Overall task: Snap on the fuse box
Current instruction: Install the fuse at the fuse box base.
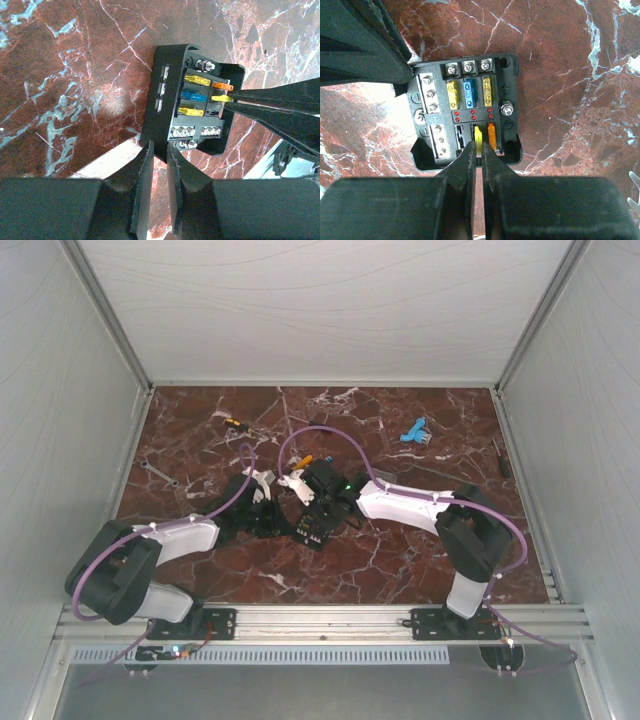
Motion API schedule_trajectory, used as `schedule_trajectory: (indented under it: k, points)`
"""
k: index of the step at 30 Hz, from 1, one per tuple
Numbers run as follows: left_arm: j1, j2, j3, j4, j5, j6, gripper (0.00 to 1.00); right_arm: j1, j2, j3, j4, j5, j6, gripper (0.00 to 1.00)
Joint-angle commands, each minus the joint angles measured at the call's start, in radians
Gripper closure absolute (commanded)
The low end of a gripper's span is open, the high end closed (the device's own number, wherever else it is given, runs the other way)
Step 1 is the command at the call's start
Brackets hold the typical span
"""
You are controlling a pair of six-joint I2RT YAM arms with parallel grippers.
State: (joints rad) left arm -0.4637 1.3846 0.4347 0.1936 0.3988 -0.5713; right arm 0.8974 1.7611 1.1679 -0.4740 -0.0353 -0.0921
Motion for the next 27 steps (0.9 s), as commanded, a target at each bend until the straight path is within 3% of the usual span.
schedule_trajectory:
  k: [1,15,21,27]
  points:
    - [0.008,-0.009,0.016,-0.028,-0.035,0.035,0.84,-0.003,0.030,-0.006,-0.016,0.010,-0.019,1.00]
    - [0.008,0.000,0.022,-0.011,-0.012,0.036,0.83,0.007,0.164,0.105,-0.108,-0.067,-0.170,1.00]
    - [0.012,-0.003,0.019,-0.013,-0.012,0.037,0.82,0.008,0.099,0.084,-0.085,-0.102,-0.144,1.00]
    - [0.018,-0.028,0.015,-0.026,-0.020,0.042,0.80,0.009,-0.031,0.056,-0.039,-0.085,-0.112,0.80]
